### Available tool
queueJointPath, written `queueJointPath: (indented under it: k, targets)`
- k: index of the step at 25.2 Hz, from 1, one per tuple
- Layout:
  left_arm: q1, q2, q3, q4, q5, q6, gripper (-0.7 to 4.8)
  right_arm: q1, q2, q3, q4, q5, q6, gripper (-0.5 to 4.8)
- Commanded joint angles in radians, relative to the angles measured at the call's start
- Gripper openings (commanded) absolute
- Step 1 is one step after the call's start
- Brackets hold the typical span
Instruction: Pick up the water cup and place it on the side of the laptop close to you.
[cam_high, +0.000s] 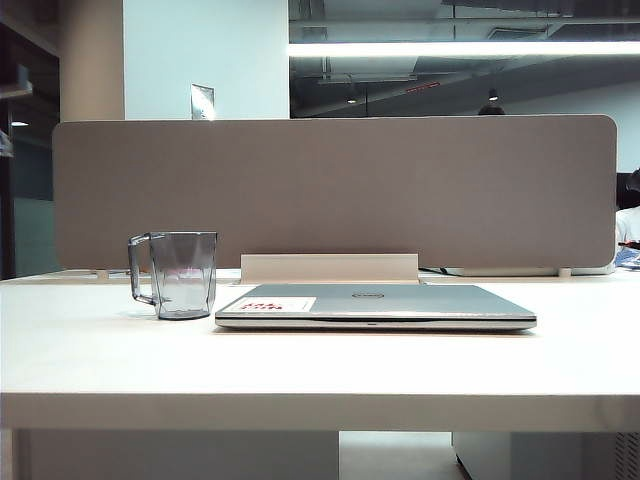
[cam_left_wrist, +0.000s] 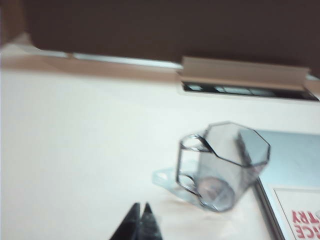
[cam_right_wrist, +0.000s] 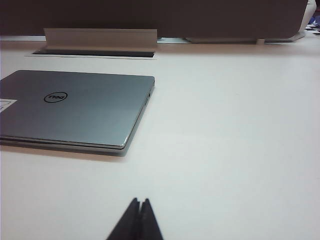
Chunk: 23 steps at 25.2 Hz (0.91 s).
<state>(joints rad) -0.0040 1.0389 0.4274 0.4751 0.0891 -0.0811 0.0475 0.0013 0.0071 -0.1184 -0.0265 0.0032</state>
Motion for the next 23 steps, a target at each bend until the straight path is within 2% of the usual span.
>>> queueJointPath:
  k: [1, 8, 11, 13, 14, 16, 21, 23]
  targets:
    - [-0.002, 0.092, 0.045, 0.032, 0.036, 0.027, -0.02, 0.0, -0.001, -0.003, 0.017, 0.002, 0.0, -0.01]
    - [-0.002, 0.275, 0.126, 0.048, 0.075, 0.111, -0.02, 0.001, -0.002, -0.003, 0.018, -0.007, 0.0, -0.01]
    - [-0.002, 0.341, 0.156, 0.064, 0.104, 0.111, -0.02, 0.001, -0.002, -0.003, 0.018, -0.06, 0.0, -0.01]
    - [-0.003, 0.391, 0.182, 0.066, 0.129, 0.116, -0.02, 0.001, -0.002, -0.003, 0.018, -0.142, 0.0, -0.01]
    - [-0.003, 0.425, 0.2, 0.066, 0.153, 0.138, -0.02, 0.001, -0.002, -0.003, 0.018, -0.217, 0.0, -0.01]
    - [-0.003, 0.468, 0.227, 0.066, 0.179, 0.17, -0.01, 0.001, -0.002, -0.003, 0.019, -0.293, 0.0, -0.01]
    - [-0.003, 0.587, 0.309, 0.067, 0.189, 0.241, 0.3, 0.001, -0.002, -0.003, 0.022, -0.536, 0.0, -0.01]
    - [-0.003, 0.615, 0.326, 0.074, 0.203, 0.247, 0.3, 0.001, -0.002, -0.003, 0.025, -0.576, 0.0, -0.01]
